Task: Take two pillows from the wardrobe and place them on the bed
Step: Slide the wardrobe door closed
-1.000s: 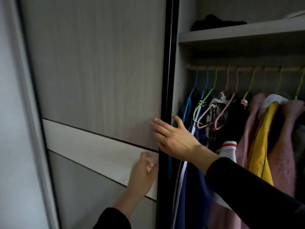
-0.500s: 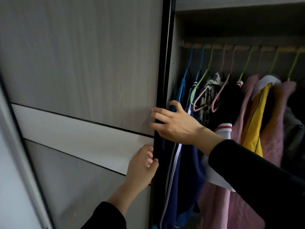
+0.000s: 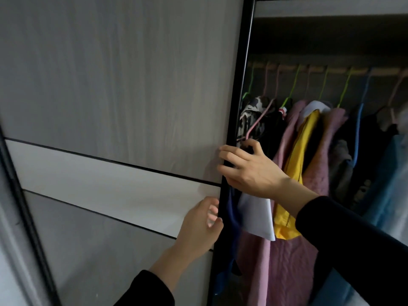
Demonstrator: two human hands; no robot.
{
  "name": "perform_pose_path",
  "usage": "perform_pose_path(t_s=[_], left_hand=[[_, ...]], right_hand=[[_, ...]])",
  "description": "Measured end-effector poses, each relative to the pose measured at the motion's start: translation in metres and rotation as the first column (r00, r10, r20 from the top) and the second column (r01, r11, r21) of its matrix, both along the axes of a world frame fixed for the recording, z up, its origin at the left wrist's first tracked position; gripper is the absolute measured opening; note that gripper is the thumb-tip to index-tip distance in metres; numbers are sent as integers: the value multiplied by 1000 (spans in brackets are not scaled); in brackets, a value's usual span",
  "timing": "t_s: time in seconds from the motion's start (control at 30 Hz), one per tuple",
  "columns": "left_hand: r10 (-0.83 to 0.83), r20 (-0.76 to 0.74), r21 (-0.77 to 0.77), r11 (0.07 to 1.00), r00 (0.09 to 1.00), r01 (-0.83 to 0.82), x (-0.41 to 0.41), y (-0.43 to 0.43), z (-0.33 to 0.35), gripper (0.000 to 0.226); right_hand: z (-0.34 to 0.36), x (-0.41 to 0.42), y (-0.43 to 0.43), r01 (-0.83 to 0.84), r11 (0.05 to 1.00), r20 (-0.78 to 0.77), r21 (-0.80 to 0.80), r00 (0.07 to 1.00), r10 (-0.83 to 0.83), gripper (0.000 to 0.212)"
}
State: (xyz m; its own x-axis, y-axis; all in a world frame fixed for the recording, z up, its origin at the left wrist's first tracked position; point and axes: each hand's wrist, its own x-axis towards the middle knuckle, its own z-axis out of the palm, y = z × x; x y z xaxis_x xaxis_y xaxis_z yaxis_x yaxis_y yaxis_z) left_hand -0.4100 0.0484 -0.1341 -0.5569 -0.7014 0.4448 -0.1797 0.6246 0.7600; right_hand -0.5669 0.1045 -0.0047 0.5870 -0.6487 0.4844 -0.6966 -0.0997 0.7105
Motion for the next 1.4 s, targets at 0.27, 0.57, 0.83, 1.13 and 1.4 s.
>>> perform_pose_path(t_s=[0.27, 0.57, 0.83, 1.13, 1.4], left_hand=[[58, 85, -503, 864, 995, -8, -53, 54, 3, 39], [302, 93, -871, 486, 949, -69, -95, 38, 31, 81], [198, 136, -905, 423, 971, 40, -173, 100, 30, 89], [118, 91, -930, 366, 989, 42, -207, 131, 37, 101], [124, 36, -977, 212, 992, 9, -260, 178, 33, 90]], right_hand=[[-3, -57, 84, 99, 994, 45, -46, 994, -97, 14], [-29, -99, 168, 421, 864, 270, -277, 897, -350, 13], [-44, -123, 200, 660, 737, 613, -148, 646, -455, 65], [-58, -197, 265, 793, 603, 678, -92, 493, -545, 66], [-60, -217, 289, 803, 583, 889, -123, 351, -296, 68]])
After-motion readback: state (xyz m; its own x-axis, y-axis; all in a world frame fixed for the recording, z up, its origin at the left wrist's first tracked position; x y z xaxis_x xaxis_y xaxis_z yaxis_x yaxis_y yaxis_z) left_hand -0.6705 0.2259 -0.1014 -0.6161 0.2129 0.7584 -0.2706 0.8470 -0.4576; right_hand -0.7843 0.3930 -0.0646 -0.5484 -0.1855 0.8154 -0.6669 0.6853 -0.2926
